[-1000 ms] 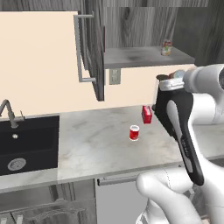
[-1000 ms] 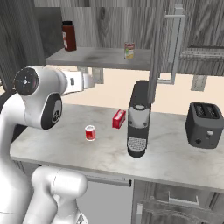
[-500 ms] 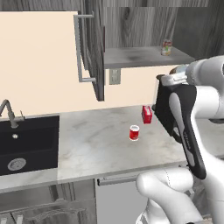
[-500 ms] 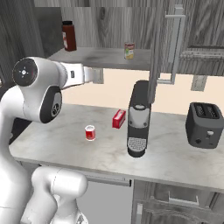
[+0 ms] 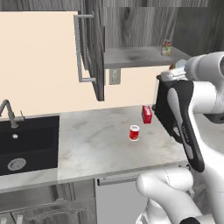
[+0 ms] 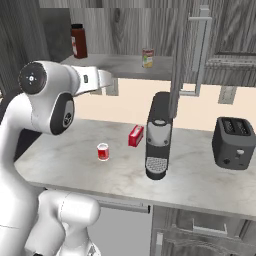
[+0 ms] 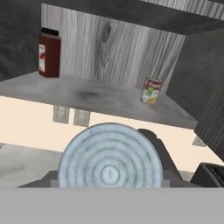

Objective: Pick the cans from the counter and place them in their designated side in the cabinet.

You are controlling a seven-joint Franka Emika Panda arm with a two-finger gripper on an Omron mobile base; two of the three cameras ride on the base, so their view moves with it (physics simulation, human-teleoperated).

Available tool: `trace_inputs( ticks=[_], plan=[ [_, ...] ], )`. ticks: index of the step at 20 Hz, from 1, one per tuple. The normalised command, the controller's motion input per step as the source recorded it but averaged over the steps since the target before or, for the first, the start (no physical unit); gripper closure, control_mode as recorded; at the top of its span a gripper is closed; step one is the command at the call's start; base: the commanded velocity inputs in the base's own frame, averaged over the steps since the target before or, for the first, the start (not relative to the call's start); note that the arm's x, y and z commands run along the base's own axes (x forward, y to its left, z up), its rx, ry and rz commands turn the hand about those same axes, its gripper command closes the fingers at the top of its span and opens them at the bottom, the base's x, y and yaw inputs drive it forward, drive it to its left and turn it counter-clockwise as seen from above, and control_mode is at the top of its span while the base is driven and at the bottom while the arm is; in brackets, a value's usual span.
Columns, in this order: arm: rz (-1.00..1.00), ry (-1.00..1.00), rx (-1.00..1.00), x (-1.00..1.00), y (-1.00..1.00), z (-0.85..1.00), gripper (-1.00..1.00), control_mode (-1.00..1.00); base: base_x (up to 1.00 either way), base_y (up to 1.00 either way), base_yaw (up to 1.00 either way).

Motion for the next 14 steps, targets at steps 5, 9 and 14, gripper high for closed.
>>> trace_inputs(
  ticks=[5,9,14],
  plan=[
    [0.0,0.0,0.0,0.24,-0.08,0.08,1.0,-1.0,0.0,0.0,0.0],
    [0.0,0.0,0.0,0.29,-0.07,0.06,1.0,-1.0,0.0,0.0,0.0],
    [0.0,0.0,0.0,0.32,-0.06,0.05,1.0,-1.0,0.0,0.0,0.0]
  ],
)
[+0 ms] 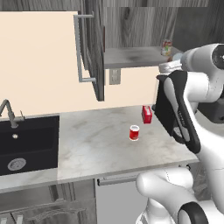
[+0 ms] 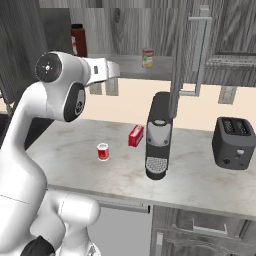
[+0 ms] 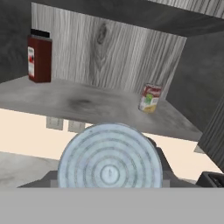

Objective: Pick the cans from the counter and place them in their designated side in the cabinet.

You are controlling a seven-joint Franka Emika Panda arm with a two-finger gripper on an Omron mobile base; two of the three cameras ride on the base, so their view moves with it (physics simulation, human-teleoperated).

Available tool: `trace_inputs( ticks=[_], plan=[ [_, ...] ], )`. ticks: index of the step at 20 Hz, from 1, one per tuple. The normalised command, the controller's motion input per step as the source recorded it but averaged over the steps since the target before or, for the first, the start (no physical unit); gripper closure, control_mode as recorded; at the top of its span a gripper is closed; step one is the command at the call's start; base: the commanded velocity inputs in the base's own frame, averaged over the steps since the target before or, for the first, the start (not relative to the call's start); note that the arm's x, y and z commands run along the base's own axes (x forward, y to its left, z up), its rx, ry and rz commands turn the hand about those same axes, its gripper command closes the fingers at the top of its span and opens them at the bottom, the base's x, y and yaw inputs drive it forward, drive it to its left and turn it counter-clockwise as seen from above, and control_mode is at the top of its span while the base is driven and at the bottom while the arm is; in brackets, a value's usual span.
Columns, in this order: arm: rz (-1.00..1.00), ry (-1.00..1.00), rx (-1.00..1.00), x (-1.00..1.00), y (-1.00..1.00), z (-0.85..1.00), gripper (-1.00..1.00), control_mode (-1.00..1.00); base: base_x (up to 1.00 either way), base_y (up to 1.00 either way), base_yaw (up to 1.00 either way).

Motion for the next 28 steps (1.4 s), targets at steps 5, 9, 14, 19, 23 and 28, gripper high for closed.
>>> trace_inputs(
  ticks=[5,9,14,19,23,28],
  plan=[
    [0.0,0.03,0.0,0.31,-0.1,0.04,1.0,-1.0,0.0,0.0,0.0],
    [0.0,0.03,0.0,0.27,-0.13,0.03,1.0,-1.0,0.0,0.0,0.0],
    [0.0,0.05,0.0,0.3,-0.12,0.0,1.0,-1.0,0.0,0.0,0.0],
    [0.0,0.03,0.0,0.29,-0.07,0.0,1.0,-1.0,0.0,0.0,0.0],
    [0.0,0.02,0.0,0.3,-0.02,0.0,1.0,-1.0,0.0,0.0,0.0],
    [0.0,0.02,0.0,0.29,-0.05,0.0,1.0,-1.0,0.0,0.0,0.0]
  ],
)
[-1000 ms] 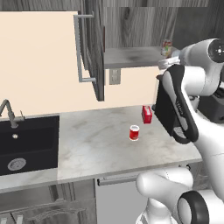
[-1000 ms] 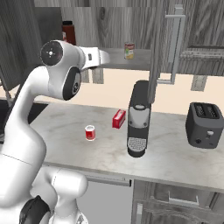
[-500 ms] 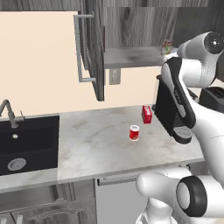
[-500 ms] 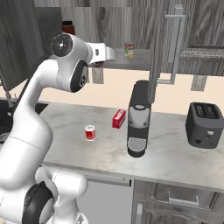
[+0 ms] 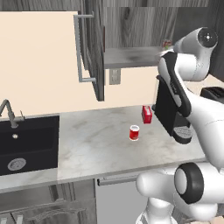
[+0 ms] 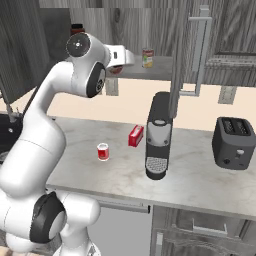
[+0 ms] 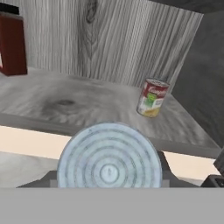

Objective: Pick the cans from the counter and place them in their designated side in the cabinet.

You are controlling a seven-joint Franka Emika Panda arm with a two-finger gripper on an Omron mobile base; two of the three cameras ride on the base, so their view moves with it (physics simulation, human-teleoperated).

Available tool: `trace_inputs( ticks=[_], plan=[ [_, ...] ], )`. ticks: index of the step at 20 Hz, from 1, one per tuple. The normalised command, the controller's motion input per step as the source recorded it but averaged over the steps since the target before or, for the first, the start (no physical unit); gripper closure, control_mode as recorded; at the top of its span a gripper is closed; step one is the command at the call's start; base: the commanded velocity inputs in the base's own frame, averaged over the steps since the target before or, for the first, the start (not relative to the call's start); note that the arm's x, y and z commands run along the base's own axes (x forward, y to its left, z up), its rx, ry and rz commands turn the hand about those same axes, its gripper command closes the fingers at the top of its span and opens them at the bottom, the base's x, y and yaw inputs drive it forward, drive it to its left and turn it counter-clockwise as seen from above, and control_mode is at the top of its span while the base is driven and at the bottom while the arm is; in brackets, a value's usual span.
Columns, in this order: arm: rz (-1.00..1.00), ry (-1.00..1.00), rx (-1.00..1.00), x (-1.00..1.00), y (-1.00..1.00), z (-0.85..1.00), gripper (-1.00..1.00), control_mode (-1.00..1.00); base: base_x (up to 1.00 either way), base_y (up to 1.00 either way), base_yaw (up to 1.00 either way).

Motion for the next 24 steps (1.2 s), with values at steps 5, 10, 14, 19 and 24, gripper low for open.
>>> trace_inputs(
  ticks=[5,10,14,19,24],
  plan=[
    [0.0,0.0,0.0,0.25,-0.08,0.0,1.0,-1.0,0.0,0.0,0.0],
    [0.0,0.0,0.0,0.27,-0.08,0.0,1.0,-1.0,0.0,0.0,0.0],
    [0.0,0.03,0.0,0.27,-0.06,-0.01,1.0,-1.0,0.0,0.0,0.0],
    [0.0,0.06,0.0,0.24,-0.04,-0.04,1.0,-1.0,0.0,0.0,0.0],
    [0.0,0.06,0.0,0.22,-0.06,-0.06,1.0,-1.0,0.0,0.0,0.0]
  ],
)
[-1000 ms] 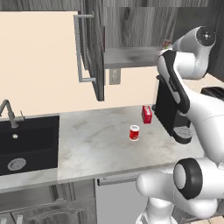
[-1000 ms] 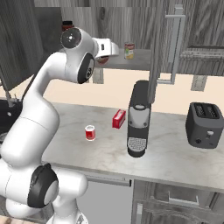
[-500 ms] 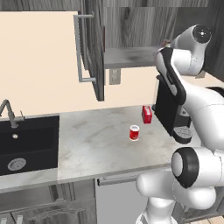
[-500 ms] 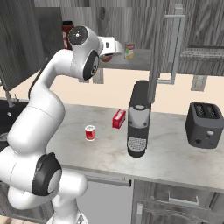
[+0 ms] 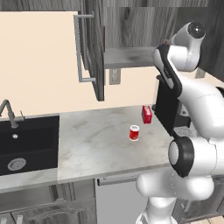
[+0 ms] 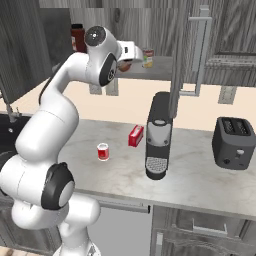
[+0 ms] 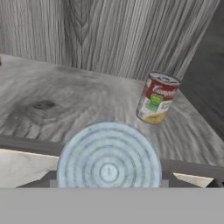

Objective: Pick the cans from the counter and place them in their designated side in the cabinet.

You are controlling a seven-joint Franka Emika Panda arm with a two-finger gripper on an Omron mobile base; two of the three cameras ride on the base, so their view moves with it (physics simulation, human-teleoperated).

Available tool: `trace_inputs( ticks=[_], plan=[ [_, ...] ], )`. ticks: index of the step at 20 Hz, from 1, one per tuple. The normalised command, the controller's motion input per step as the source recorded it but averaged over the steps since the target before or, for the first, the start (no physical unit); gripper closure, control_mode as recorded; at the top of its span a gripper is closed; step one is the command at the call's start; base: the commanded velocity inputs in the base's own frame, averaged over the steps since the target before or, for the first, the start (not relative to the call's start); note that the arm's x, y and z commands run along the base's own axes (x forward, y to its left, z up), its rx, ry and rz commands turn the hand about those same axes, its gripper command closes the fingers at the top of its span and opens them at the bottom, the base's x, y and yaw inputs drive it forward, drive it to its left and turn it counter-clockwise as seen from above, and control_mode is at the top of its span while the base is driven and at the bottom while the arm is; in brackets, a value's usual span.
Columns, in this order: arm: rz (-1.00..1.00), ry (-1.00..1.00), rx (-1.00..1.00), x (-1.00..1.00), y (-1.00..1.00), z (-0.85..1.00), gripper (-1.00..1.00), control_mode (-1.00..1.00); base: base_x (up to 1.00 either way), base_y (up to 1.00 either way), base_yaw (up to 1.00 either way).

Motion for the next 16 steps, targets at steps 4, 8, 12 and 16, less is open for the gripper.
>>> trace_inputs(
  ticks=[4,8,12,16],
  plan=[
    [0.0,0.02,0.0,0.2,-0.07,-0.02,1.0,-1.0,0.0,0.0,0.0],
    [0.0,0.0,0.0,0.18,-0.07,-0.02,1.0,-1.0,0.0,0.0,0.0],
    [0.0,0.0,0.0,0.18,-0.05,-0.04,1.0,-1.0,0.0,0.0,0.0],
    [0.0,0.0,0.0,0.15,-0.02,-0.07,1.0,-1.0,0.0,0.0,0.0]
  ],
)
